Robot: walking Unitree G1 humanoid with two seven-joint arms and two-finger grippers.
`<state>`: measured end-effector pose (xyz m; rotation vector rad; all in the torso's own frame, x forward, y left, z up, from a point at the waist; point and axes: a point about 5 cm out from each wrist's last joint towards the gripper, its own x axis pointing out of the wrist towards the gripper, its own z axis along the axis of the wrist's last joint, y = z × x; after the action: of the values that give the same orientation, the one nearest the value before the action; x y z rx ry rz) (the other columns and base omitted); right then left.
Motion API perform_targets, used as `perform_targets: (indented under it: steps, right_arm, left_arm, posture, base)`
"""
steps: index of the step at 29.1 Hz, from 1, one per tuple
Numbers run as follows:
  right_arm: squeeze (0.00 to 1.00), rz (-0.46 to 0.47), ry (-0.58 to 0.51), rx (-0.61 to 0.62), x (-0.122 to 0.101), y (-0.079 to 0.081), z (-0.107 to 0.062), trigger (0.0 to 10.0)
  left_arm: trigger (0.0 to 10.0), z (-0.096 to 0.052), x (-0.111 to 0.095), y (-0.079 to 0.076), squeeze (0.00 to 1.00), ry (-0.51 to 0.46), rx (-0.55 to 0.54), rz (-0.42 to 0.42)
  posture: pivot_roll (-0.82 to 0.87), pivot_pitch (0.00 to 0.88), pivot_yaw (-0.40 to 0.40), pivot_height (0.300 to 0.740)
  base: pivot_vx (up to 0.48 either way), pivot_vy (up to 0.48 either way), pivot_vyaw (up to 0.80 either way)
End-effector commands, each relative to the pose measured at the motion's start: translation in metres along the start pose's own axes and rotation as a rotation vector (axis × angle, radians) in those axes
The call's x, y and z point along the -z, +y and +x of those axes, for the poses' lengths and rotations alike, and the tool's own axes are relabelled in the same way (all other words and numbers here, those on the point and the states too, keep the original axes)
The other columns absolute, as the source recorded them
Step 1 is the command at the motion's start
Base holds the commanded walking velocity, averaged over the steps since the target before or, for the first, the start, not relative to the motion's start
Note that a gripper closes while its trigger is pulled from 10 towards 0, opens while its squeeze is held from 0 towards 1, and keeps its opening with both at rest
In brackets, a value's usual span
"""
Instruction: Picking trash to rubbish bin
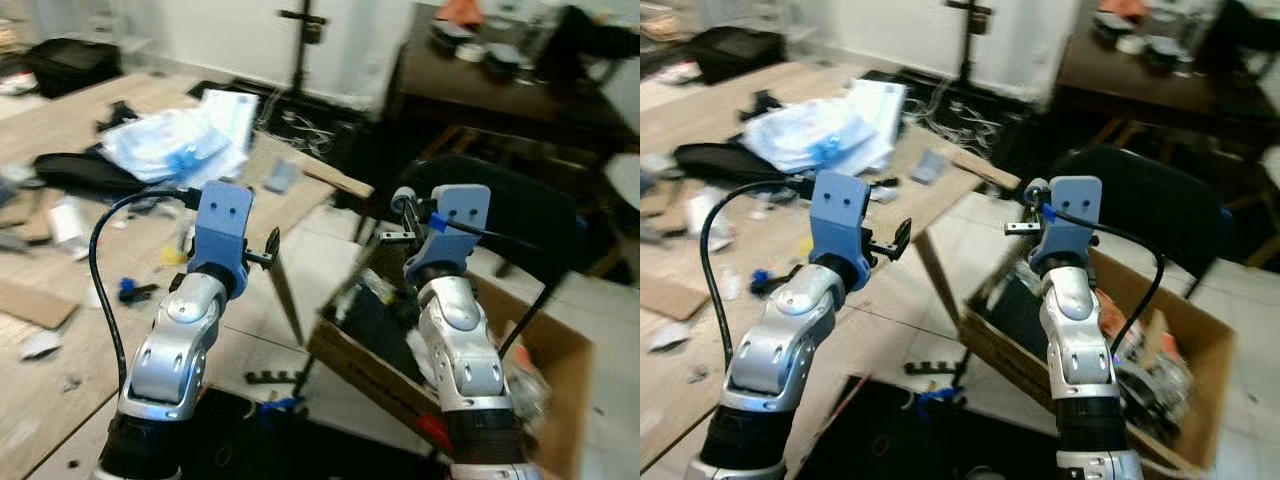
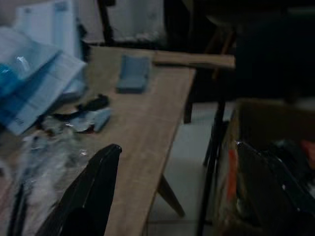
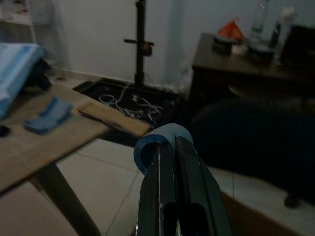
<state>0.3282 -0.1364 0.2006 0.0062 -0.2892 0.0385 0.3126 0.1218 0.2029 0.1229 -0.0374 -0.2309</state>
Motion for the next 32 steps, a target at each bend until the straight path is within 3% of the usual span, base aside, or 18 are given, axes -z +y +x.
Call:
perform_targets:
  steps: [1,17,22,25,32]
  right_arm:
    - [0.00,0.002,0.020,0.022,0.003,-0.005,-0.004,10.0]
    - [0.00,-0.005,0.061,0.085,0.010,-0.018,-0.013,10.0]
    - [0.00,0.017,0.126,0.081,0.021,-0.018,-0.015,10.0]
    - [0.00,-0.007,0.168,0.067,0.028,-0.016,-0.017,10.0]
    - [0.00,0.009,0.136,0.075,0.023,-0.017,-0.015,10.0]
  left_arm:
    - [10.0,-0.001,0.003,-0.003,0.00,0.008,0.020,0.005]
    - [10.0,0.002,0.006,-0.012,0.00,0.020,0.069,0.007]
    - [10.0,0.001,0.007,-0.013,0.00,0.030,0.069,-0.019]
    - [10.0,0.001,0.006,-0.013,0.00,0.025,0.073,-0.022]
    - [10.0,-0.002,0.002,-0.016,0.00,0.000,0.113,-0.077]
  posture:
    - [0.13,0.154,-0.024,0.740]
    - [0.12,0.157,-0.010,0.740]
    - [0.12,0.156,-0.016,0.740]
    - [0.12,0.158,-0.021,0.740]
    - [0.12,0.157,-0.020,0.740]
  base:
    - [0.000,0.000,-0.80]
    - [0.000,0.000,-0.80]
    - [0.000,0.000,-0.80]
    - [0.000,0.000,0.00]
    - [0.074,0.000,0.00]
